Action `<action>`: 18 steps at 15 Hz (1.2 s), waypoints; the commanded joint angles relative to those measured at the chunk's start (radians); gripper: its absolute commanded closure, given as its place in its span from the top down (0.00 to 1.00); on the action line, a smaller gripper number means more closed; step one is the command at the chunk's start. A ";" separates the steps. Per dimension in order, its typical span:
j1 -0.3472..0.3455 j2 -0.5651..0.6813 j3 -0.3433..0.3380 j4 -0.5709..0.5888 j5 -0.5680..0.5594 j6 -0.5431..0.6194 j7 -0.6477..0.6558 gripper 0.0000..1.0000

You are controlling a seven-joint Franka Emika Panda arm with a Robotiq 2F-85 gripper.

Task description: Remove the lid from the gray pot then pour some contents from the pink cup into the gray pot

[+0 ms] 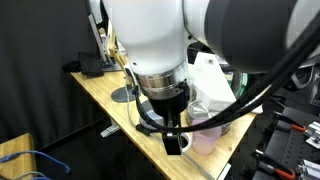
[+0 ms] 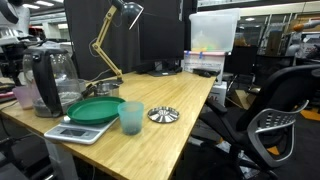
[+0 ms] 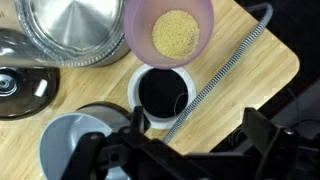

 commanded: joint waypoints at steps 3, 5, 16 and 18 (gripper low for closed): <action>-0.028 -0.016 -0.015 -0.035 0.020 0.001 0.070 1.00; -0.043 -0.018 -0.024 -0.042 0.040 -0.005 0.077 1.00; -0.079 -0.001 -0.025 -0.062 0.182 -0.026 0.072 1.00; -0.070 0.008 -0.023 -0.064 0.198 -0.023 0.091 1.00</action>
